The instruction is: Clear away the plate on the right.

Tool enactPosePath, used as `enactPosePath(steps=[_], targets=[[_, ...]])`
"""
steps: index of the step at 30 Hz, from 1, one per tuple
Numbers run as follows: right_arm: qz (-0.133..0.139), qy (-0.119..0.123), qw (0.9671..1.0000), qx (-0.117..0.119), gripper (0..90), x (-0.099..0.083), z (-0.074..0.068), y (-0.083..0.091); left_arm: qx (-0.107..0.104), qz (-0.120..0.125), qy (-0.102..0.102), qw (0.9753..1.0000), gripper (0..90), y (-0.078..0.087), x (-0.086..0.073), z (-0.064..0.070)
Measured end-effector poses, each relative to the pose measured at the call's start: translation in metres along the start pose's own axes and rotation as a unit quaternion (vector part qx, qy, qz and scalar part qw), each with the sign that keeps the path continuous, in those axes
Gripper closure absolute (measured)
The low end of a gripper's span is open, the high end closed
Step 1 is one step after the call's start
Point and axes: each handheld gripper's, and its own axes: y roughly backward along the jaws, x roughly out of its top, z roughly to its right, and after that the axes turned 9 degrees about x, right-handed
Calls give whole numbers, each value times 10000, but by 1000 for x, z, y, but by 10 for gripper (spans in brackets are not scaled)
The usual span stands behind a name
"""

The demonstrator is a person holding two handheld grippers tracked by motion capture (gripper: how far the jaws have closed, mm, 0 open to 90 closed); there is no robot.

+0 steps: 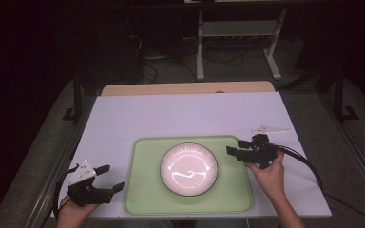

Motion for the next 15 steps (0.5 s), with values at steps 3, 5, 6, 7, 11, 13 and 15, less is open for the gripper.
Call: enactPosePath(steps=[3,5,6,7,11,13,15], targets=[[43,118,9998,-120,365,-1,0,6,-1,1,-5,10000,148,0,0,0],[80,195,9996,-164,359,-2,0,10,2,5,-6,10000,148,0,0,0],[82,206,9996,-193,356,-2,0,12,3,3,-4,10000,148,0,0,0],[71,238,9994,-241,356,-3,0,13,2,0,-9,10000,149,0,0,0],[57,294,9988,-392,332,-5,1,19,0,2,-15,10000,148,-1,0,1],[60,332,9984,-451,315,-6,2,22,1,-2,-13,10000,148,-1,0,1],[88,366,9979,-518,304,-7,2,25,2,2,-10,10000,148,-1,0,1]])
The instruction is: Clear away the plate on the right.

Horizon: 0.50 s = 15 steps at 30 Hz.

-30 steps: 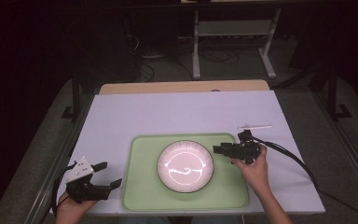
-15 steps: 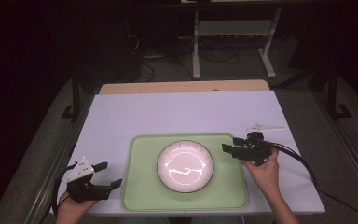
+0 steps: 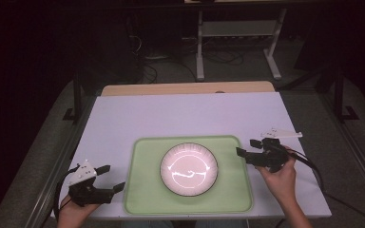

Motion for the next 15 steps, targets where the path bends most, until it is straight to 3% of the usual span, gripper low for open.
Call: enactPosePath(steps=[7,15], targets=[[70,237,9996,-144,264,-4,1,10,16,-1,4,10000,147,0,0,0],[155,315,9992,-190,246,-10,2,20,51,4,33,10000,138,0,0,0]])
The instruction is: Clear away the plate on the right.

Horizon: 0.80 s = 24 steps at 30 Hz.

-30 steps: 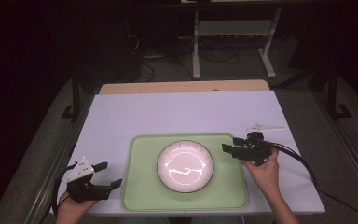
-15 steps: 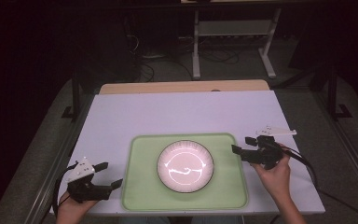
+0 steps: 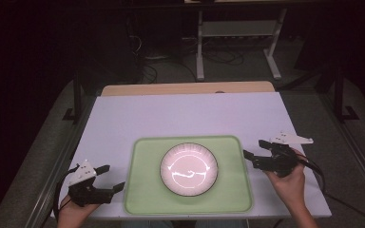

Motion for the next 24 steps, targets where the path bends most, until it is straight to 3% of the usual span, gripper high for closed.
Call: enactPosePath(steps=[13,24], targets=[[35,138,9998,-145,237,-13,3,18,47,14,1,10000,130,0,0,0],[109,100,9997,-200,235,-26,4,29,62,26,-12,10000,130,1,0,-1]])
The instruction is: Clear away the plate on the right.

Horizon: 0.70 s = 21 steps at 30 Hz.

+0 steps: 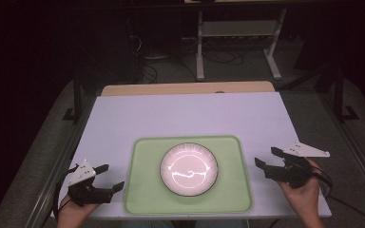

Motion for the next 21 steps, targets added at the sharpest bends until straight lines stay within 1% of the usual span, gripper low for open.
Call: enactPosePath(steps=[6,15,21], targets=[[16,-80,10000,-7,231,-8,1,4,18,5,-2,10000,131,0,0,0],[-21,-74,10000,-28,230,-18,0,7,61,64,21,10000,131,2,0,-1],[-8,-128,9999,-57,230,-24,0,10,54,104,52,9999,131,3,0,-1]])
